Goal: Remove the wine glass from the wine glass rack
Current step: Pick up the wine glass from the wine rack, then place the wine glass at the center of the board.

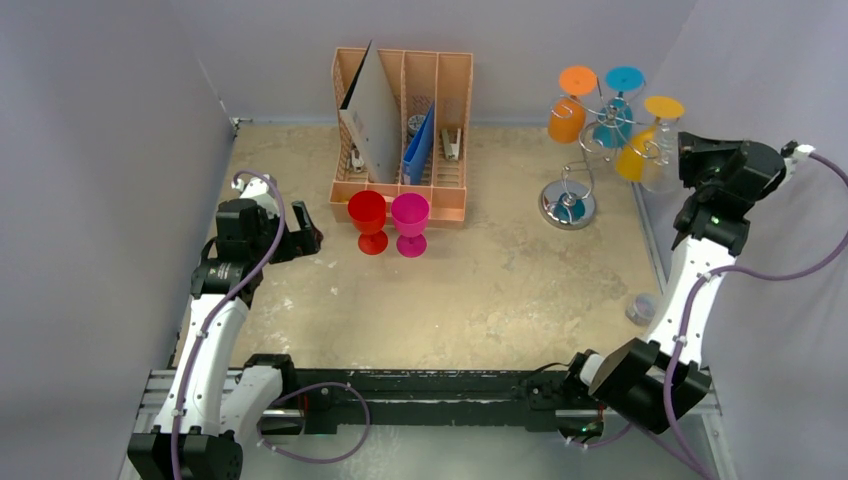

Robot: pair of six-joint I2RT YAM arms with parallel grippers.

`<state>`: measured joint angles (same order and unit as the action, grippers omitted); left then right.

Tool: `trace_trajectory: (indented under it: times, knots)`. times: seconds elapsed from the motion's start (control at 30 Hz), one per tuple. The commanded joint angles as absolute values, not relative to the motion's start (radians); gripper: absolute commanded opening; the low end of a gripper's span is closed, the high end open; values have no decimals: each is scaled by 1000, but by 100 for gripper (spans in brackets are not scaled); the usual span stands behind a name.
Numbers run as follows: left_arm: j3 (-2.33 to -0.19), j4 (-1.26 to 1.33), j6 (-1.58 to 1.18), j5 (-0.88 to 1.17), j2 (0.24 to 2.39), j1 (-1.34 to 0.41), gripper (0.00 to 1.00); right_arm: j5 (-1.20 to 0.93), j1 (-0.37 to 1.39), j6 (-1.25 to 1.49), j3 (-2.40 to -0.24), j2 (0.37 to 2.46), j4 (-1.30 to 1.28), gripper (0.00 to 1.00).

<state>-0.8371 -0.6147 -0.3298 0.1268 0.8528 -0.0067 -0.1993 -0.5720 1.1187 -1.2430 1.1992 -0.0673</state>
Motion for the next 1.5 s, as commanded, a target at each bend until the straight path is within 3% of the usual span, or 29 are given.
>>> trace_trajectory:
  times: [0.0, 1.23, 1.47]
  knots:
    - [-836, -578, -322, 145, 849, -2, 100, -181, -575, 1041, -1265, 1129, -79, 0]
    - [-843, -595, -323, 157, 840, -2, 100, -432, -508, 889, -1274, 845, -416, 0]
    - [-975, -641, -288, 368, 877, -2, 100, -473, -425, 860, -1208, 784, -461, 0]
